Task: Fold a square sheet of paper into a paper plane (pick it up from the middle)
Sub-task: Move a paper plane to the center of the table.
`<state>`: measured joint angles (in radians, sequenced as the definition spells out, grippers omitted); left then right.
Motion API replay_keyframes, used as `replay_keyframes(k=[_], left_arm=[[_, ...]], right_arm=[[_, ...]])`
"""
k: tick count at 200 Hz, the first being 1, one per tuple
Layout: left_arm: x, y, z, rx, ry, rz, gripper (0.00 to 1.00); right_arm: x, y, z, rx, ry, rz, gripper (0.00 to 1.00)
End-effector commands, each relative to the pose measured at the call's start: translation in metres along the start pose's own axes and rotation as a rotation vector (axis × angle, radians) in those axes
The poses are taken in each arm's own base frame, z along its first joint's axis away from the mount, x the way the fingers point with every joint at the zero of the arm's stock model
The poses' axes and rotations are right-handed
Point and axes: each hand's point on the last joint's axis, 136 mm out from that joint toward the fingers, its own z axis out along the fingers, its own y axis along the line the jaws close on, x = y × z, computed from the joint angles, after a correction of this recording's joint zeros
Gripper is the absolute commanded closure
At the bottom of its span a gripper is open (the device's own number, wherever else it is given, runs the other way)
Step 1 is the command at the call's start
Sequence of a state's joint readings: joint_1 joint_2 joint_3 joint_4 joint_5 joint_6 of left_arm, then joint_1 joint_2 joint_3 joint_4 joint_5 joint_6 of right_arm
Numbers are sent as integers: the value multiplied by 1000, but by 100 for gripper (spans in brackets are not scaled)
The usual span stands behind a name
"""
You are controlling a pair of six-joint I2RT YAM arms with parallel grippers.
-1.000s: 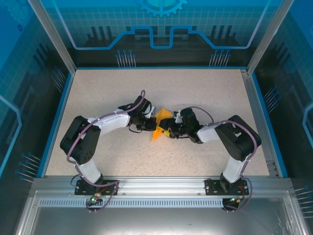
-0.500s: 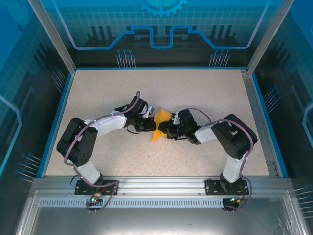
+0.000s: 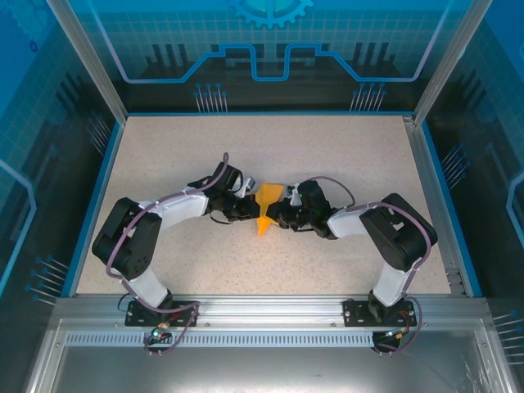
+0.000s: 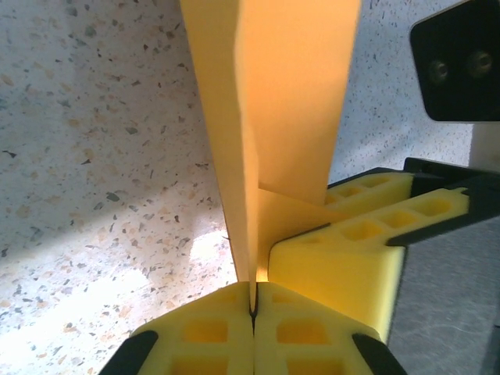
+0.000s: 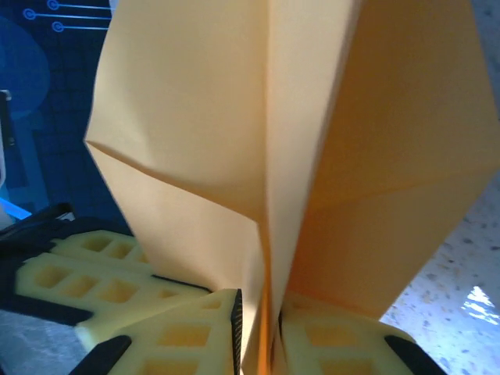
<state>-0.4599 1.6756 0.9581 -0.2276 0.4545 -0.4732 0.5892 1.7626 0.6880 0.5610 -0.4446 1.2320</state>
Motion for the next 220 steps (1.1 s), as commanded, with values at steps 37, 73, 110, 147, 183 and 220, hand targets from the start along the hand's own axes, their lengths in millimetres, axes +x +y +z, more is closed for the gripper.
replay_keyframes(k=[37,73,110,147,183,220], left_arm=[[1,-11,-5,69,-1,-13,91],[3,-10,-7,75,-1,-17,80],[5,2,-16,39,-12,-15,54],[7,15,-31,1,-34,-23,49],[10,27,-39,-44,-49,-40,46],[10,33,-46,-92,-77,-33,41]], right_arm=[[2,4,2,38,17,-44,85],[3,2,-6,118,27,-108,93],[6,-12,-31,385,86,-270,99],[11,-39,-54,690,161,-440,100],[11,-48,-60,856,167,-534,100],[12,-58,-54,943,185,-571,98]])
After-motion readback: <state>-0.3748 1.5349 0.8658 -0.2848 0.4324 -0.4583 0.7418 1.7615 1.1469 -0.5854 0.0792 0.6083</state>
